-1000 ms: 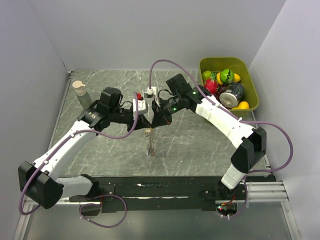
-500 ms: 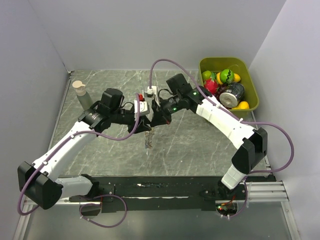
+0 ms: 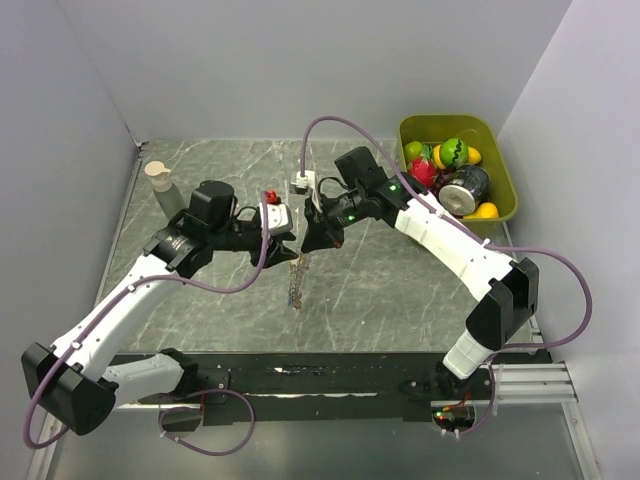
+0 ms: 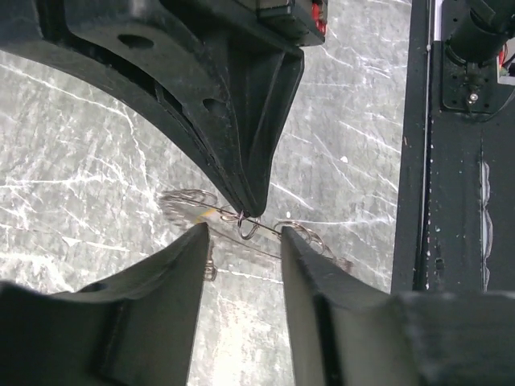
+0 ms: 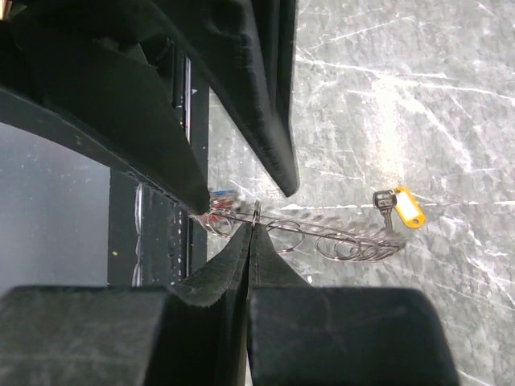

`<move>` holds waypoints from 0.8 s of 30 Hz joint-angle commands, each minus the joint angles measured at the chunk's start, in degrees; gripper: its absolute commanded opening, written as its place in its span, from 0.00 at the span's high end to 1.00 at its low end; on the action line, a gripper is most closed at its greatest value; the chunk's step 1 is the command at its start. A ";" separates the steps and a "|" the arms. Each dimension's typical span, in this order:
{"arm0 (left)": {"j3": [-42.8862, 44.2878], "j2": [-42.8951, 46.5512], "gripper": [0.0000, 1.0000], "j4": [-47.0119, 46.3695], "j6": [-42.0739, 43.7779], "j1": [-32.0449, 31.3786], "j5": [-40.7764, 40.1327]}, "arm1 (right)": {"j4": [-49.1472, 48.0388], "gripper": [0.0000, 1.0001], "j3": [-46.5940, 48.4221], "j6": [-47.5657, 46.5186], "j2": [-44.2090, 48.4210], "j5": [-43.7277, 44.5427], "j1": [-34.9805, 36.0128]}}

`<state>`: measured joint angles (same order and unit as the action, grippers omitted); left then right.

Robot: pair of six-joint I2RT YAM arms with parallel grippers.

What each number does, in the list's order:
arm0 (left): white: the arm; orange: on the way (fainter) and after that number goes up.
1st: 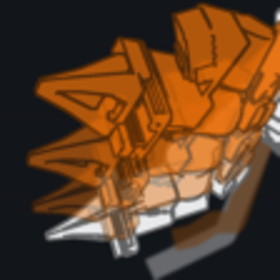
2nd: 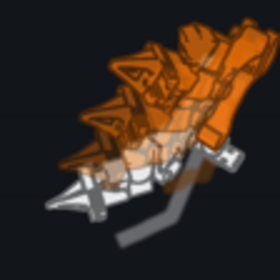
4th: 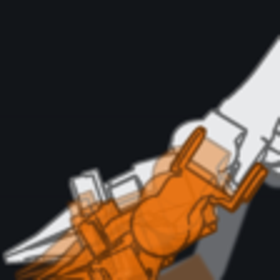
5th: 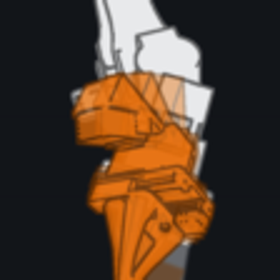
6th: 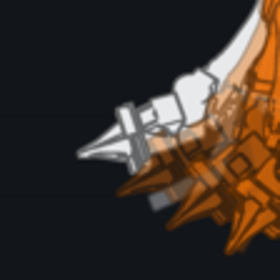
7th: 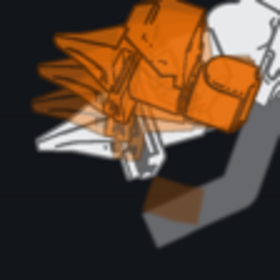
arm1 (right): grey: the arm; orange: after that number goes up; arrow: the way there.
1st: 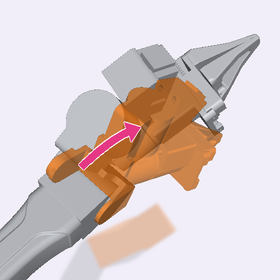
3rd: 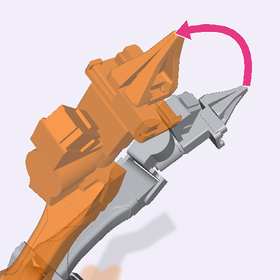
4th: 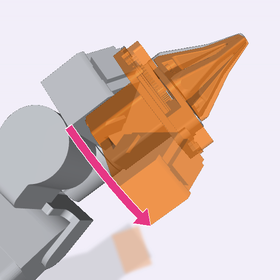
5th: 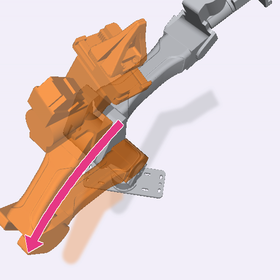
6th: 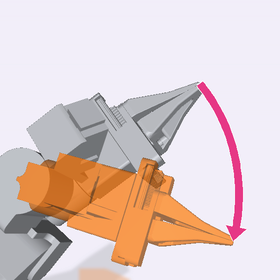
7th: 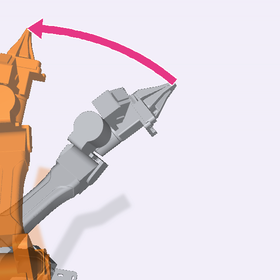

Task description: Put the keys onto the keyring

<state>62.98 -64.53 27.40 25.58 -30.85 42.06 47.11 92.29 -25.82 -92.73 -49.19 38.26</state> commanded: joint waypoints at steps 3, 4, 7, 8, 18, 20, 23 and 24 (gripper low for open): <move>-0.49 -1.12 0.56 -2.26 -1.06 -0.17 3.54 | -2.38 1.00 0.43 -0.10 3.43 -1.44 0.32; -0.58 -1.30 0.56 -2.70 -1.24 -0.17 3.81 | -2.46 1.00 0.43 -0.10 3.43 -1.52 0.32; -0.23 -1.91 0.59 -3.32 -1.24 -0.17 3.90 | -2.73 1.00 0.08 -0.02 3.69 -1.52 0.32; -0.05 -2.43 0.60 -2.88 -0.98 -0.17 3.90 | -2.90 1.00 0.08 0.07 3.78 -1.44 0.32; 2.14 -5.16 0.99 0.20 0.78 -0.26 6.45 | -3.61 1.00 -0.62 0.16 4.48 -0.82 0.24; 1.88 -4.64 0.99 -0.24 0.61 -0.17 6.19 | -3.61 1.00 -0.80 0.25 4.49 -0.56 0.32; -0.39 -2.63 0.99 -2.60 -0.70 -0.17 5.75 | -4.74 1.00 -1.23 0.77 4.66 0.49 0.32; -1.01 -2.09 0.99 -3.40 -1.15 -0.17 5.49 | -5.62 0.99 -2.11 2.17 4.92 1.28 0.24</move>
<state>62.89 -69.41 26.87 25.30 -30.79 45.76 47.00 91.20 -25.82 -92.23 -48.51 38.28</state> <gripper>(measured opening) 0.023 0.007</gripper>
